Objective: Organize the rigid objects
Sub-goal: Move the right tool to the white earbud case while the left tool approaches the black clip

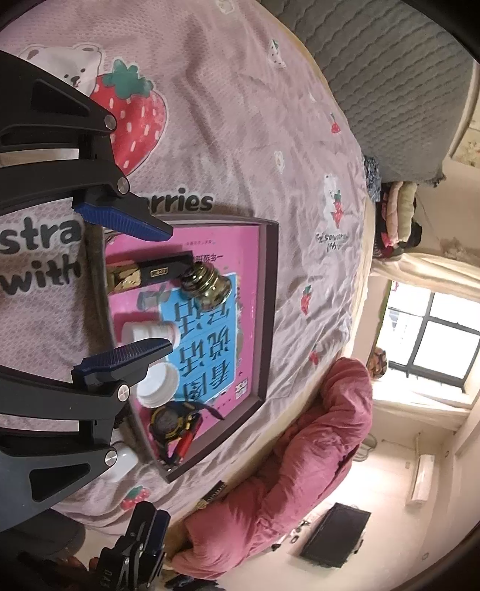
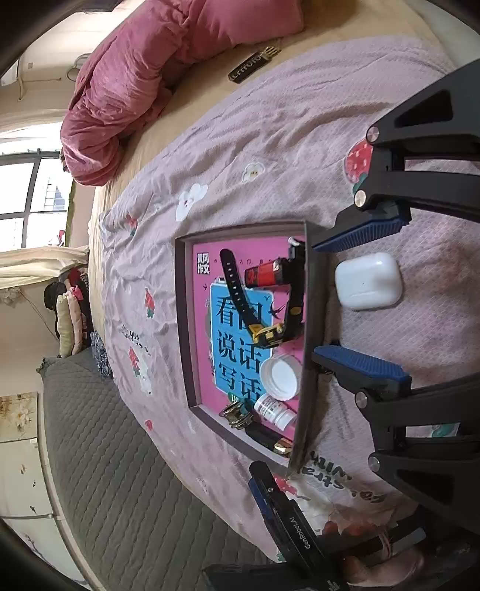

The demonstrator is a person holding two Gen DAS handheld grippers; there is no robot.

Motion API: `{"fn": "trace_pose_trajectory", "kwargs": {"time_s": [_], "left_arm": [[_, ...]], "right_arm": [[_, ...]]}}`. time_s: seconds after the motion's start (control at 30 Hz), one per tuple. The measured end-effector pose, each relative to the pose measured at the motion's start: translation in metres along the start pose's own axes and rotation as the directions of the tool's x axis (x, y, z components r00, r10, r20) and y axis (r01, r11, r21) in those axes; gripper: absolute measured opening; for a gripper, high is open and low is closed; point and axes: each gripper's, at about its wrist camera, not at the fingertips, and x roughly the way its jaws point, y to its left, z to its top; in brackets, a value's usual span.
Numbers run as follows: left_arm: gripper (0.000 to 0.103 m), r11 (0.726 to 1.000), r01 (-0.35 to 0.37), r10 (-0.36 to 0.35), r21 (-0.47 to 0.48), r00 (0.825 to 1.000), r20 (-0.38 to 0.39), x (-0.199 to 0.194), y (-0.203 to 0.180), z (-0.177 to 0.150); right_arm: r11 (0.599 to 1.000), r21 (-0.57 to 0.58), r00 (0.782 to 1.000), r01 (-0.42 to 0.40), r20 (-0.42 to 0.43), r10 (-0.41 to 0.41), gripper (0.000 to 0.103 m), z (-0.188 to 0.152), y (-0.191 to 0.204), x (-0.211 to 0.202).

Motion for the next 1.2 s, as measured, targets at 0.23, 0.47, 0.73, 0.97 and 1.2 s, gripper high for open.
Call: {"fn": "trace_pose_trajectory", "kwargs": {"time_s": [0.23,0.47,0.73,0.97,1.2], "left_arm": [[0.056,1.000,0.000,0.001,0.025,1.000,-0.012,-0.005,-0.016,-0.007],[0.056,0.998,0.030,-0.028,0.055,0.999,-0.032,-0.010,-0.039,-0.018],[0.056,0.993,0.062,-0.053,0.099,0.995,-0.090,-0.002,-0.067,-0.031],[0.056,0.990,0.094,-0.077,0.105,0.985,-0.154,0.018,-0.085,-0.040],[0.056,0.990,0.121,-0.104,0.077,0.975,-0.198,0.038,-0.092,-0.043]], "right_arm": [[1.000,0.009,1.000,-0.006,-0.006,0.006,0.052,-0.009,-0.007,-0.005],[1.000,-0.003,1.000,-0.019,-0.014,0.019,0.052,-0.016,-0.007,-0.006],[0.999,-0.023,0.998,-0.030,-0.052,0.029,0.052,-0.029,-0.004,0.006],[0.999,-0.006,0.996,-0.037,-0.079,0.037,0.052,-0.039,-0.012,0.019],[0.999,0.004,0.993,-0.049,-0.108,0.049,0.052,-0.045,-0.015,0.035]]}}
